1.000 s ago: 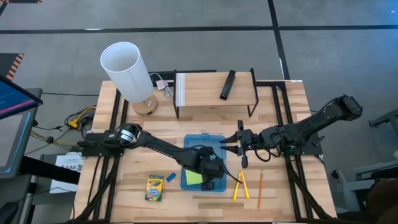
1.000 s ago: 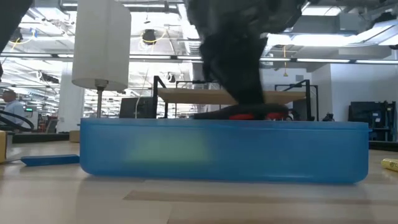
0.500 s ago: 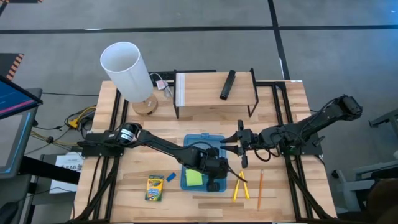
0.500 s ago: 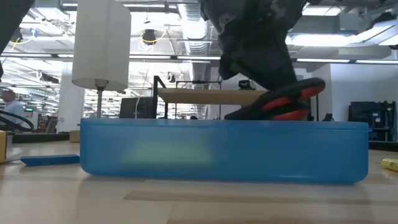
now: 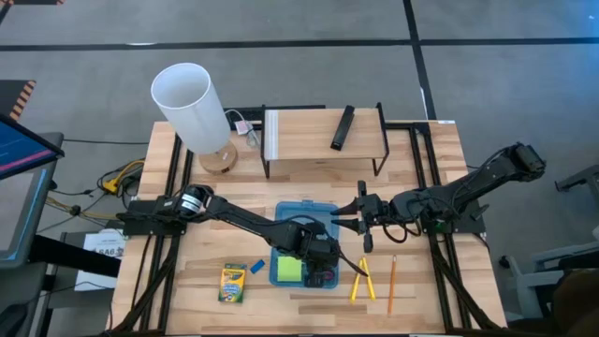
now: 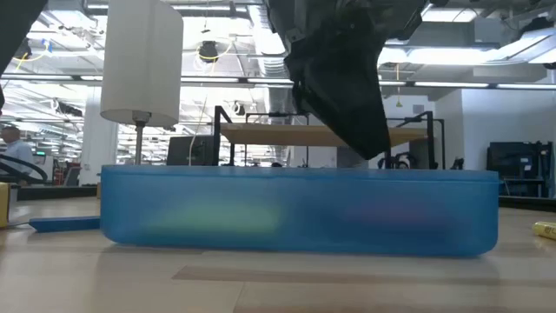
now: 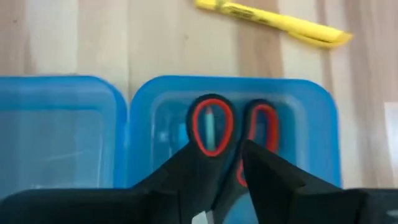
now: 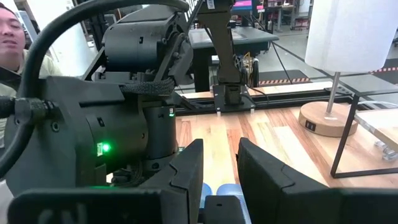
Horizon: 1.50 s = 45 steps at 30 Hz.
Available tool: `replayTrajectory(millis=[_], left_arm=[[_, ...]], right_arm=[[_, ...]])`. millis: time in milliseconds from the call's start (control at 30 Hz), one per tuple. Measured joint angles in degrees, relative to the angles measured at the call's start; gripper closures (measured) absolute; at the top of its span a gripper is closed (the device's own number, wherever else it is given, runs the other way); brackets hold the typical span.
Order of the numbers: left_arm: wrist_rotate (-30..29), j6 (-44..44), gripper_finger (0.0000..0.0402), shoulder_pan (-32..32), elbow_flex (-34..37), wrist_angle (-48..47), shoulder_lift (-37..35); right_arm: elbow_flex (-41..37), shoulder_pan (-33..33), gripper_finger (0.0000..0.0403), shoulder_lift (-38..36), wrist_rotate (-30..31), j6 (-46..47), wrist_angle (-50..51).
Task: Pack school essentials
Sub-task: Put the right yellow pen into the blue supply box
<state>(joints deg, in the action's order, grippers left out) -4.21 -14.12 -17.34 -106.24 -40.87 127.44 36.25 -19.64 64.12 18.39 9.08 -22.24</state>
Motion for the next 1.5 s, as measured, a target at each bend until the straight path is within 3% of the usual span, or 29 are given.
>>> replayTrajectory(millis=[133, 267, 500, 600, 700, 800, 1033, 1133, 1367, 1500], left_arm=[[2.5, 3.0, 0.0274, -0.1, -0.5, -0.7, -1.3], [1.2, 7.3, 0.0280, -1.8, -0.5, -0.2, -4.2], [-5.9, 12.9, 0.0305, -9.0, -0.4, 1.1, -8.9], [-9.8, 12.1, 0.0315, -10.3, 3.3, 1.8, -10.7], [-11.1, 9.2, 0.0323, -10.7, 11.8, 6.0, -14.6], [-10.8, 6.9, 0.0329, -11.0, 24.6, 16.1, -21.3], [-10.1, 6.6, 0.0335, -10.4, 56.7, 56.2, -39.6], [-10.2, 7.0, 0.0335, -9.3, 67.2, 67.8, -45.6], [-10.3, 3.9, 0.0335, -8.9, 83.7, 84.6, -54.8], [-10.5, 1.5, 0.0335, -9.2, 88.1, 85.4, -58.3]], right_arm=[[0.0, 0.0, 0.0285, 0.0, 0.0, 0.1, 0.0], [0.0, -0.2, 0.0285, 0.0, 0.0, 0.1, 0.6], [0.0, -0.2, 0.0285, 0.0, 0.0, 0.1, 1.2], [0.0, -0.6, 0.0285, 0.0, 0.0, 0.3, 0.5], [0.0, -0.9, 0.0285, 0.0, 0.0, 0.6, 0.6], [0.0, -1.1, 0.0285, 0.0, 0.0, 0.6, 0.5], [0.0, -0.4, 0.0285, 0.0, 0.8, 0.1, 0.0], [0.0, 0.0, 0.0285, 0.0, 1.2, 0.1, -0.2], [0.0, 0.7, 0.0285, 2.3, 1.3, -0.6, -1.0], [0.0, 1.5, 0.0285, 5.2, 1.3, -0.6, -1.9]])
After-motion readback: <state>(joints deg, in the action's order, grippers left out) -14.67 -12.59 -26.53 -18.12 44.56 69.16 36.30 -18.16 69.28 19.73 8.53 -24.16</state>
